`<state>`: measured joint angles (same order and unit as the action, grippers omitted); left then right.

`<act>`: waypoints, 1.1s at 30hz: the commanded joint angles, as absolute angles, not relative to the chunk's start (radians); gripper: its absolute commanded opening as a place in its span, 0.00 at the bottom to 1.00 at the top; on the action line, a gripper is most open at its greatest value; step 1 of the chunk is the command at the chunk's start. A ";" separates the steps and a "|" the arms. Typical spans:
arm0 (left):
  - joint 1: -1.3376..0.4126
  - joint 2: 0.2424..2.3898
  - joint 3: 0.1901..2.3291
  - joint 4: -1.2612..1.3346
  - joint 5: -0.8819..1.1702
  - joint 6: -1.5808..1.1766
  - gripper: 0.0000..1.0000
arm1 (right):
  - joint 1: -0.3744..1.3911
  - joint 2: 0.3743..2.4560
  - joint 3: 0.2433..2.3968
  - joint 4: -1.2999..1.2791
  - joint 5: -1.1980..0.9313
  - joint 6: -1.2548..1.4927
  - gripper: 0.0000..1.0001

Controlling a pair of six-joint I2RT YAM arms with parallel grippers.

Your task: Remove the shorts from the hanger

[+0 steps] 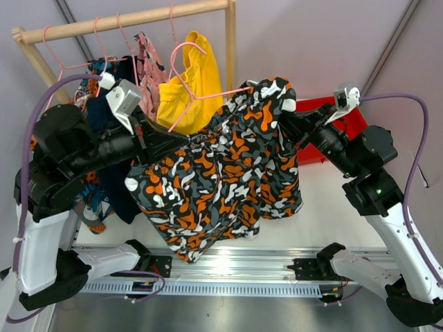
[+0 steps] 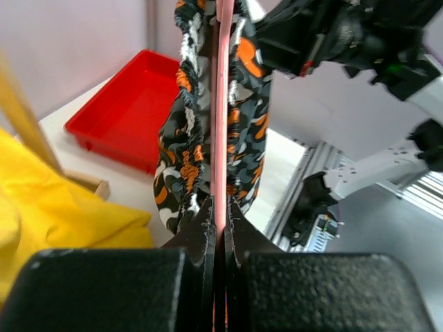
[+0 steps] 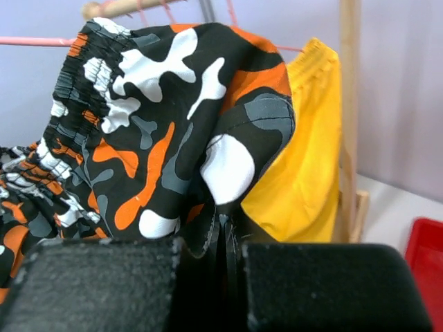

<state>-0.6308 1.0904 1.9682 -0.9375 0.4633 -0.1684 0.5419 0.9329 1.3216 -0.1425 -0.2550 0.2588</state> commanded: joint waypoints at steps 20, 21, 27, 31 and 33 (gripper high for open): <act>-0.634 0.841 1.671 -1.014 0.239 -0.138 0.00 | 0.011 0.991 1.299 -0.112 -0.080 0.396 0.00; -0.634 0.838 1.671 -1.014 0.238 -0.140 0.00 | 0.009 1.003 1.299 -0.112 -0.086 0.403 0.00; -0.634 0.859 1.697 -1.009 0.239 -0.144 0.00 | -0.018 0.985 1.234 -0.101 -0.098 0.452 0.00; -0.634 0.899 1.726 -0.958 0.189 -0.159 0.00 | -0.017 0.933 1.168 -0.083 -0.262 0.475 0.00; -0.635 0.917 1.714 -0.902 0.146 -0.170 0.00 | 0.017 0.879 1.112 0.018 -0.497 0.486 0.00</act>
